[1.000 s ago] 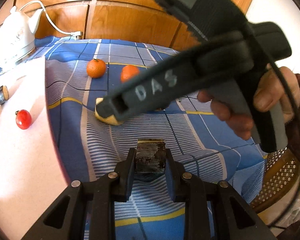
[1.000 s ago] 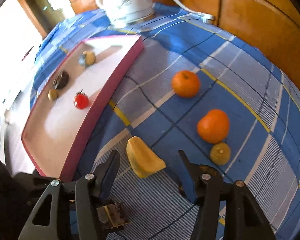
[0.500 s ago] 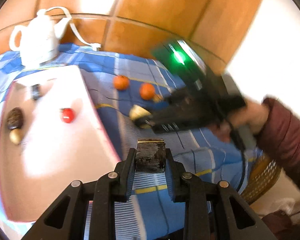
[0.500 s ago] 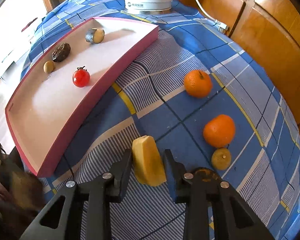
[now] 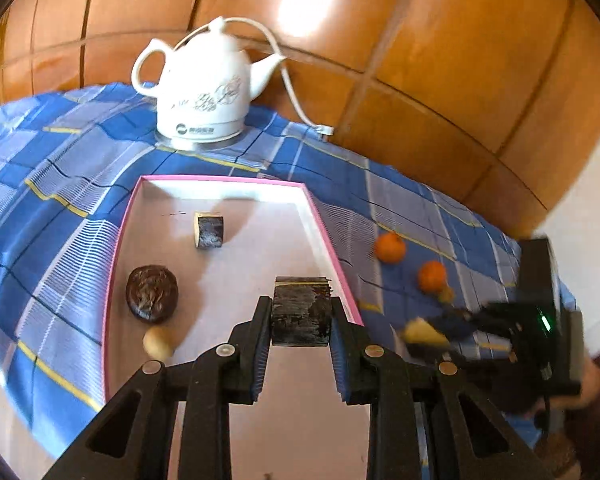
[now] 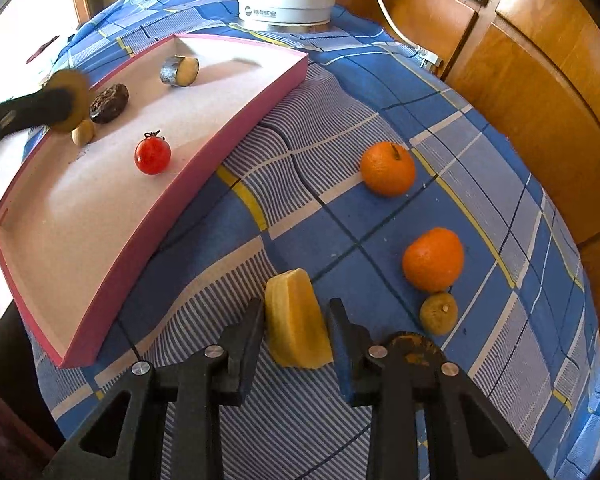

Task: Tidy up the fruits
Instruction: 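Lower the dark chunk into the tray and open the left tool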

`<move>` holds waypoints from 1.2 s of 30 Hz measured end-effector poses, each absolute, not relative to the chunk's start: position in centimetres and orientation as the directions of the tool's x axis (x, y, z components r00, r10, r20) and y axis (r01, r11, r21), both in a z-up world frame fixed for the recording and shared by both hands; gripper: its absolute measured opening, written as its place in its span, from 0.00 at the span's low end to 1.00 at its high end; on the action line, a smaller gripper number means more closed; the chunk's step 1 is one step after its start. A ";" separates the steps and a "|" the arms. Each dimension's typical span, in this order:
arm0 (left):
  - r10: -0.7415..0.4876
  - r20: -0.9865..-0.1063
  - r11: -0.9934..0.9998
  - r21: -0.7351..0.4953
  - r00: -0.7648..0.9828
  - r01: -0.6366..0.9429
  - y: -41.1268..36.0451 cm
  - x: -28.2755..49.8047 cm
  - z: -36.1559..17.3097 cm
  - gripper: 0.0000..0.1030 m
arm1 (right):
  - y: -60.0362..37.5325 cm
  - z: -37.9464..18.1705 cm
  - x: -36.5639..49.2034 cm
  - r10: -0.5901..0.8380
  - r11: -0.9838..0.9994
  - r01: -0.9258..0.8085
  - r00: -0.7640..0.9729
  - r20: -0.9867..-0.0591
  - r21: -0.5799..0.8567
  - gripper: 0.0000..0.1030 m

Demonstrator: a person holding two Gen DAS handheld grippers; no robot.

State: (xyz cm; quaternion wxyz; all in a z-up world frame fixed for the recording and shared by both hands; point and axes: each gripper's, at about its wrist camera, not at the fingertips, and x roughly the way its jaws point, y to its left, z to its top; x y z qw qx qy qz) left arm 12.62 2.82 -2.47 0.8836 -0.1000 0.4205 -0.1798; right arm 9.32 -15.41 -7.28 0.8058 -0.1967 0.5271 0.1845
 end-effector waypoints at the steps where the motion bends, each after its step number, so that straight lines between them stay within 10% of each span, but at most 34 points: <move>1: -0.389 -0.714 0.920 -0.324 0.582 0.219 2.7 13.2 -2.7 0.26 | -15.4 -7.3 9.3 0.089 0.854 -0.505 0.377 -0.922 -0.124 0.31; 13: -0.194 -0.731 0.980 -0.169 0.655 0.102 2.8 15.0 -4.0 0.45 | -15.7 -7.5 9.2 0.078 0.857 -0.498 0.372 -0.925 -0.129 0.32; 36: -0.193 -0.671 0.981 -0.140 0.716 0.133 1.7 5.9 -1.2 0.65 | -16.8 -7.7 8.9 0.095 0.903 -0.422 0.375 -0.922 -0.078 0.32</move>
